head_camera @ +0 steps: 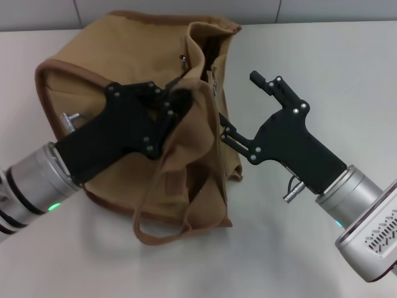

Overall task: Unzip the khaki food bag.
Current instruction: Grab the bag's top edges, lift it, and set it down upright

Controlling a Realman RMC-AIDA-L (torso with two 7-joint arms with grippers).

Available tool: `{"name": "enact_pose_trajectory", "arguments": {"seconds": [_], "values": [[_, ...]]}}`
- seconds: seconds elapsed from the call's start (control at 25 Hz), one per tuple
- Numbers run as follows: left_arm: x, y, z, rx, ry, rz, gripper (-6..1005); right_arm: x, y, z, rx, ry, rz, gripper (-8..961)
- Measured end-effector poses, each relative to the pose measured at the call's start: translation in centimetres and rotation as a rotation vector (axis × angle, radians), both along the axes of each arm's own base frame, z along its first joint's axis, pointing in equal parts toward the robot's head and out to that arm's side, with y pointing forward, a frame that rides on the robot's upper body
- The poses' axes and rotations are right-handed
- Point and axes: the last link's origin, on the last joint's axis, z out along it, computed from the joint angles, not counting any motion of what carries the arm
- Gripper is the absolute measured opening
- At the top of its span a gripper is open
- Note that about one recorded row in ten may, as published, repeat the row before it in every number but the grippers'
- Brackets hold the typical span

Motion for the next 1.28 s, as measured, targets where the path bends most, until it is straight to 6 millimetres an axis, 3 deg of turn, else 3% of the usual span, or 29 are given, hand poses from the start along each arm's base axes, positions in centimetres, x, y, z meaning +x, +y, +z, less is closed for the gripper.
{"name": "enact_pose_trajectory", "arguments": {"seconds": [0.52,0.88,1.12,1.28], "values": [[0.5,-1.4,-0.6,0.026,-0.058,-0.005,51,0.9,2.4,0.5,-0.067,-0.024,-0.033,788],[0.2,-1.8,-1.2,0.026,-0.048,0.026,52,0.6,2.0,0.1,-0.114,-0.066,0.031,789],[-1.1,-2.3,-3.7,0.126,0.074,0.173,53,0.9,2.1,-0.4,-0.171,-0.17,0.102,789],[-0.3,-2.3,-6.0,0.118,0.141,0.212,54,1.2,2.2,-0.3,-0.167,-0.189,0.104,787]]}}
